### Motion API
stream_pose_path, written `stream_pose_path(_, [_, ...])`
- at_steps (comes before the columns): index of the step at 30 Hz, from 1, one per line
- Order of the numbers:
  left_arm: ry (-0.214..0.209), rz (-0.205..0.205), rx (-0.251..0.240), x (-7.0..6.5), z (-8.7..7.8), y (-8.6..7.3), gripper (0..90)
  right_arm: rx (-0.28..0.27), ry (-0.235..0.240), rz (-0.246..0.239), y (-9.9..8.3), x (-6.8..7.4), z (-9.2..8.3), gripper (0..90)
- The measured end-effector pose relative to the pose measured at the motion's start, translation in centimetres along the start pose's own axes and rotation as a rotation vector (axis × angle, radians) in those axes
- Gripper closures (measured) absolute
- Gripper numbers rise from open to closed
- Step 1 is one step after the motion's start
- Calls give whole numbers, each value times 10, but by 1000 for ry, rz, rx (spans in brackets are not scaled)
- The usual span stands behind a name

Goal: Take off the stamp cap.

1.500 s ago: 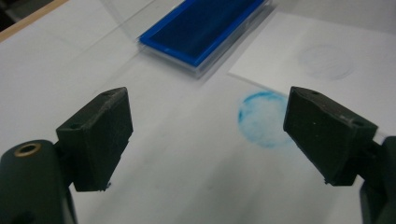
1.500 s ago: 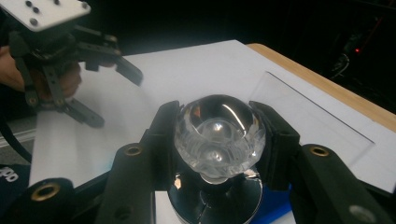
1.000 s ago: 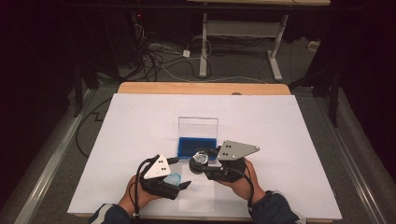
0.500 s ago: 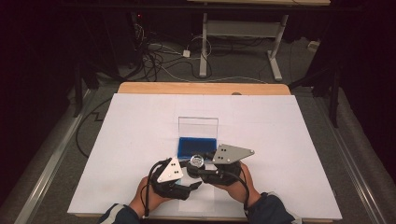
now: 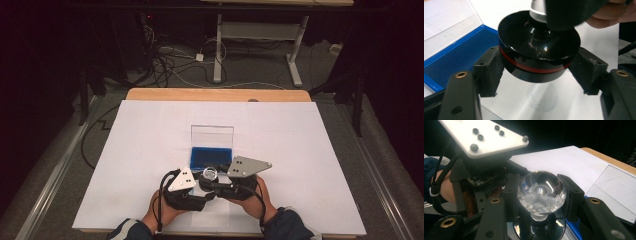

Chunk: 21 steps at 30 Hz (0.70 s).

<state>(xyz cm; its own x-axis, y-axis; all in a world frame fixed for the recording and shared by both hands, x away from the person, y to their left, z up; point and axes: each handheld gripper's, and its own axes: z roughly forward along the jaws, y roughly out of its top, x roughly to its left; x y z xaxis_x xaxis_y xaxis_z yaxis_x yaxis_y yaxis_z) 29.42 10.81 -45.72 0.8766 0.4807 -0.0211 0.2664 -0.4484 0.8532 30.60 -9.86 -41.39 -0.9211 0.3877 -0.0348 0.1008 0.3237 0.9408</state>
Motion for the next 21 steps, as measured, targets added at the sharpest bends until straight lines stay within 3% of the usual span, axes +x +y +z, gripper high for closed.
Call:
stream_pose_path(12, [-11, 7, -1, 1, 2, -3, 347, 0, 19, -5, -1, 3, 2, 563])
stream_pose_path(21, [11, 24, -1, -1, 1, -3, 355, -5, 12, -3, -1, 3, 0, 563])
